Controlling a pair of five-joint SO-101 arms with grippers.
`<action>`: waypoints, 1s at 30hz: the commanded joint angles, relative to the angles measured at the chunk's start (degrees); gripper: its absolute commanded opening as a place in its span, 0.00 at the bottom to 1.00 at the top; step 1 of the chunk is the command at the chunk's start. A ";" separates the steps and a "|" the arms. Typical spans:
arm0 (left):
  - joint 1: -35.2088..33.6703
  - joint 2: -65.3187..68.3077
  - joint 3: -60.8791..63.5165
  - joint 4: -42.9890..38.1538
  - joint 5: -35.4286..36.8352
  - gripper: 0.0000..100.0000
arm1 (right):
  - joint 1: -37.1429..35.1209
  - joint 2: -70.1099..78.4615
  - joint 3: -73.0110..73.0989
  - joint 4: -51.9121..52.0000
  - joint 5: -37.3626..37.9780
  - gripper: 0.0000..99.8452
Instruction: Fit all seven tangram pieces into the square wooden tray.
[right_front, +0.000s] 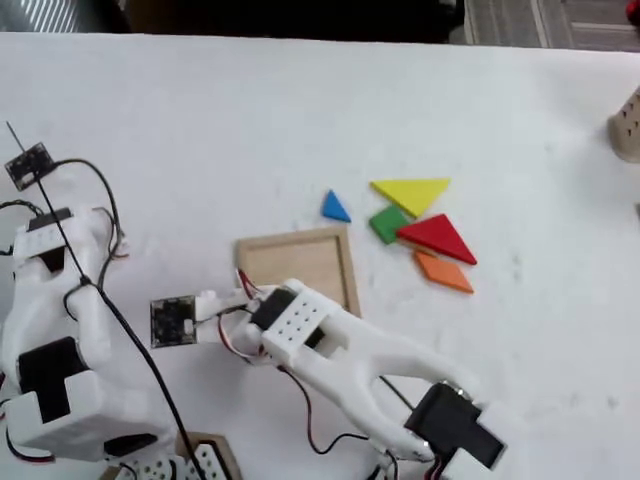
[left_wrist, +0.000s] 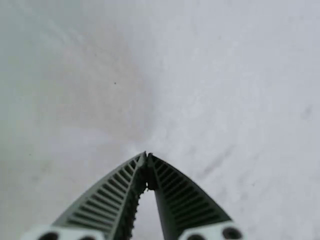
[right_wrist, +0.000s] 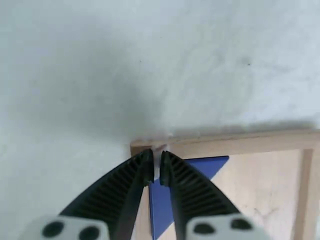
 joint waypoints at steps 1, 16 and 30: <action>0.75 -0.22 -1.58 -1.23 -0.35 0.02 | 0.40 -2.51 -0.88 0.13 -0.18 0.02; 0.75 -0.22 -1.58 -1.41 -0.35 0.02 | 8.48 -28.70 -0.70 15.87 -15.65 0.02; 0.57 -0.22 -1.58 -1.41 -0.44 0.02 | -1.54 -20.53 10.64 4.09 -7.47 0.21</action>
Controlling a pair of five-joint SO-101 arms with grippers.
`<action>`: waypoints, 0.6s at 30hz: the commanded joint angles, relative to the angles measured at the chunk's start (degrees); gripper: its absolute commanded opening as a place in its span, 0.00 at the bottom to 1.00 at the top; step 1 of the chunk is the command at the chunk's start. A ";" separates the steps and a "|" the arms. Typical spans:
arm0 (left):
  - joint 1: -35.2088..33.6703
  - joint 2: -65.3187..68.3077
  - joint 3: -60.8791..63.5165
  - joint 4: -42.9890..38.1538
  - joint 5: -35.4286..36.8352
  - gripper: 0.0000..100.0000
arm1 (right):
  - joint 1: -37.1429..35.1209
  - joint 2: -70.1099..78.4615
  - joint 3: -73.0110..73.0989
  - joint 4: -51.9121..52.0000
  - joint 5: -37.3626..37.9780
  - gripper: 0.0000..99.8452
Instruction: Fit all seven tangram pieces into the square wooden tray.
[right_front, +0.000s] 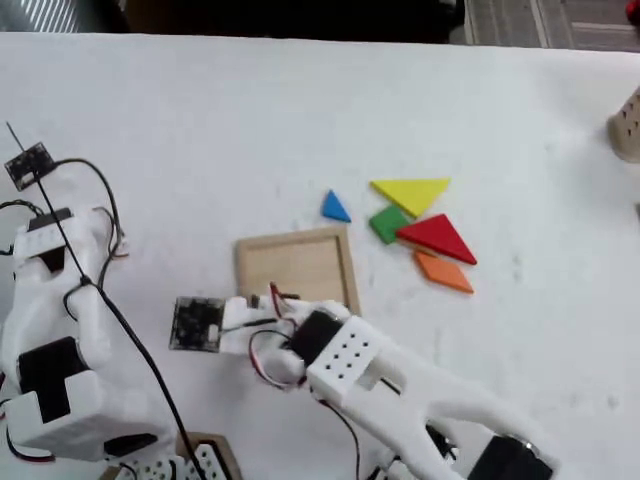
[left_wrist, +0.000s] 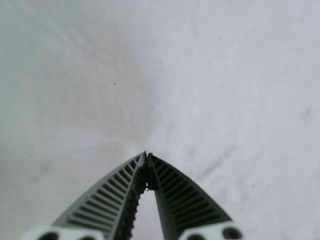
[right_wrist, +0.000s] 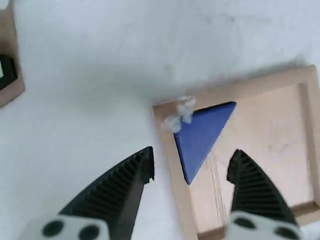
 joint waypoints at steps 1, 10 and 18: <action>0.57 -0.22 -1.58 -1.23 -0.44 0.02 | -0.92 4.35 0.18 -6.29 3.52 0.19; 0.66 -0.22 -1.58 -1.32 -0.44 0.02 | -0.84 12.09 -3.60 -9.36 7.47 0.17; 0.75 -0.22 -1.58 -1.32 -0.44 0.02 | -0.84 14.90 -4.31 -12.44 7.74 0.16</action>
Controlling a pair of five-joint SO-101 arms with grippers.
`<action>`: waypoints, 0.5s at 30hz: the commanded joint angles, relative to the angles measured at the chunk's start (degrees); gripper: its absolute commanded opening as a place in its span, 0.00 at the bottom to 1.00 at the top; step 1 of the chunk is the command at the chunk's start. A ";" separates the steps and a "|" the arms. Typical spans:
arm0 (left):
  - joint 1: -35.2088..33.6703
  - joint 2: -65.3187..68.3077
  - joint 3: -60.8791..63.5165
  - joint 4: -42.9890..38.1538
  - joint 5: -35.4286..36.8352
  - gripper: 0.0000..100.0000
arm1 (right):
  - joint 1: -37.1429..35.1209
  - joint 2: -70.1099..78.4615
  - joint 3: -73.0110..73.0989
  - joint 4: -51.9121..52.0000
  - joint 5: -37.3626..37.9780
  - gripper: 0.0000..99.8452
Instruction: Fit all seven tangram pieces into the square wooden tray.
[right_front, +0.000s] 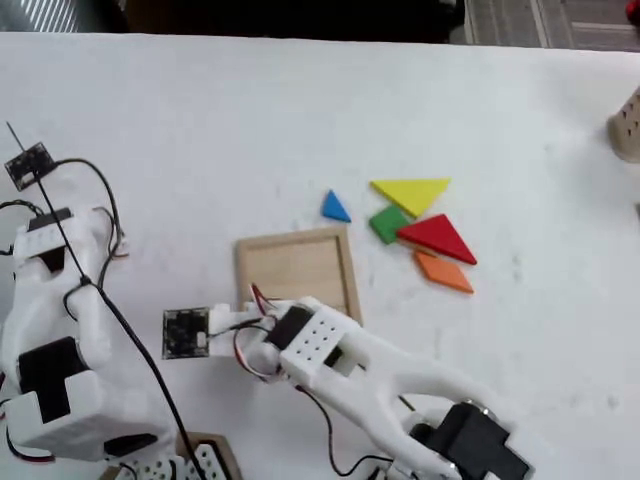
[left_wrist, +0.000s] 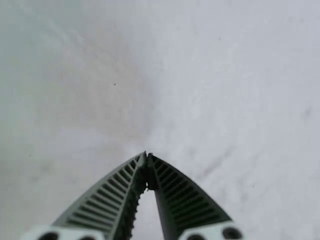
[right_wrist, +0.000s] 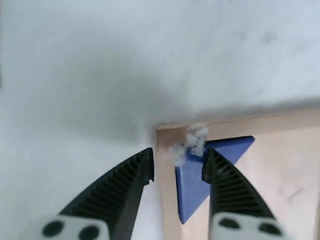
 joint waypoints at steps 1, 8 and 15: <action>0.75 -0.22 -1.58 -1.32 -0.44 0.02 | -0.13 0.75 -2.55 -2.86 0.97 0.16; 0.75 -0.22 -1.58 -1.23 -0.44 0.02 | -0.13 1.45 -2.55 -4.44 1.05 0.04; 0.75 -0.22 -1.58 -1.23 -0.44 0.02 | 1.01 1.10 -2.55 -4.18 1.14 0.02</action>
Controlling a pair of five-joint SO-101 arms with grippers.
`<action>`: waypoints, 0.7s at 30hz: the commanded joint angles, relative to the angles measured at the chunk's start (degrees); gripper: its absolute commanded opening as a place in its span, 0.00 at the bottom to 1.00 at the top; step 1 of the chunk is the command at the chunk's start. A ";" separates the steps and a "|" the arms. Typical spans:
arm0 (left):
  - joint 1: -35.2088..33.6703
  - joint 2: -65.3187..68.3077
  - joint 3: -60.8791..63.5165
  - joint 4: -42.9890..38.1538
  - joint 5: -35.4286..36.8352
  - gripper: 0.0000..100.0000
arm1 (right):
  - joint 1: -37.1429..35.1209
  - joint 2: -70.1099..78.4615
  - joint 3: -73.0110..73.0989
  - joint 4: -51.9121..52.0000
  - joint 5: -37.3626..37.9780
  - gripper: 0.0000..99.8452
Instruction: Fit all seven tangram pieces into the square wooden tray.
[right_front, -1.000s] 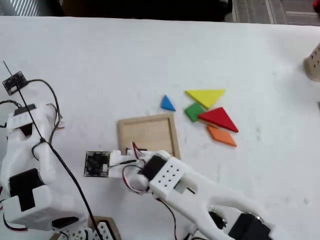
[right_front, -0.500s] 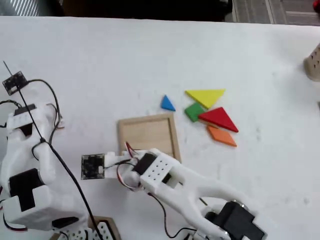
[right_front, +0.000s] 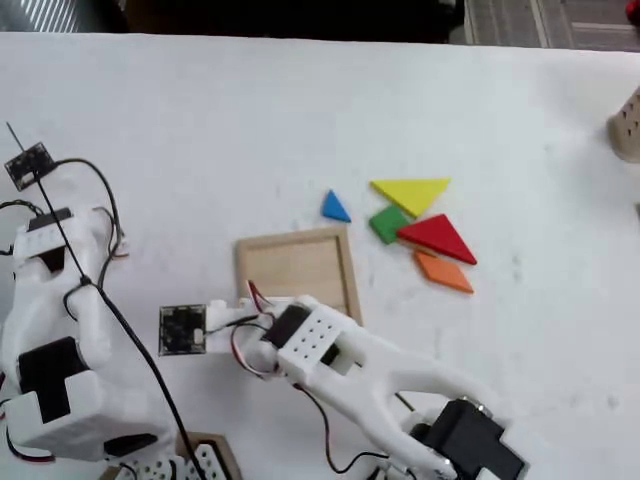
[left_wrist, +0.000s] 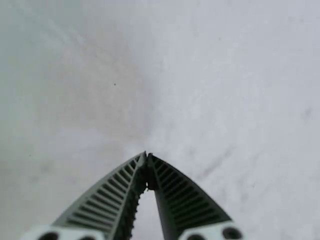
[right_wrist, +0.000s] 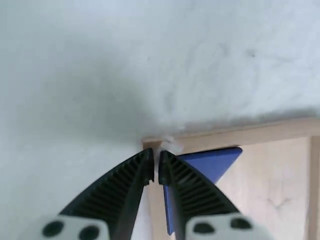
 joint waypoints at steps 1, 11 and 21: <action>0.75 -0.22 -1.58 -1.23 -0.44 0.02 | 1.10 -0.66 -2.02 -0.57 0.97 0.02; 0.75 -0.22 -1.58 -1.32 -0.44 0.02 | 1.36 -10.77 -5.10 8.31 -4.84 0.02; 0.75 -0.22 -1.58 -1.32 -0.44 0.02 | 4.70 -25.19 -2.73 15.96 -9.93 0.02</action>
